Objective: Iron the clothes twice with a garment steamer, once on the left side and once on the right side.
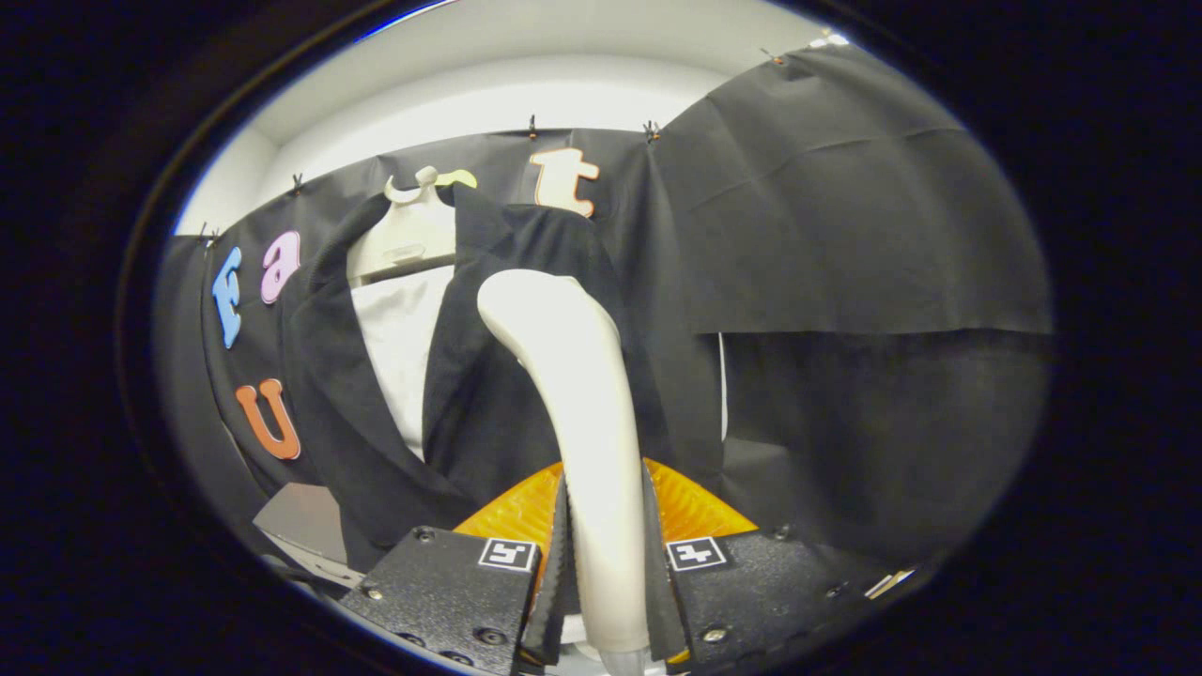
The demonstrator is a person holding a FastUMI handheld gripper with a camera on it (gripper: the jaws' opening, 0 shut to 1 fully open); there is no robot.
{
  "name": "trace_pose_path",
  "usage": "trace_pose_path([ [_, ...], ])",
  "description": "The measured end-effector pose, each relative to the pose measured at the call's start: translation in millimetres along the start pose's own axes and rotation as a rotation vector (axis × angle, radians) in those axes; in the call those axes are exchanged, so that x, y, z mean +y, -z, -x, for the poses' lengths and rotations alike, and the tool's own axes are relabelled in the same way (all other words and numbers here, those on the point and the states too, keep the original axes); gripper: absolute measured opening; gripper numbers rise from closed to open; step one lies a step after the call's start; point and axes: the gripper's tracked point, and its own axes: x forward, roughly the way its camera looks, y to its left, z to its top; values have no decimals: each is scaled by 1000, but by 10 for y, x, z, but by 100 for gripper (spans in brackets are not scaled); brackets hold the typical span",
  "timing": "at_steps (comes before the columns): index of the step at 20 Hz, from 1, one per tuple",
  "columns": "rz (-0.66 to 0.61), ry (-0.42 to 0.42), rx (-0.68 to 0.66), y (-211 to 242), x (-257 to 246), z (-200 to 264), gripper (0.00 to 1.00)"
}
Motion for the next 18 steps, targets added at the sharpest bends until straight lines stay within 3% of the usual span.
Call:
trace_pose_path([
  [5, 48, -29, 3, 51, 306, -232, 37],
  [18, 130, 28, 13, 321, 381, -312, 37],
])
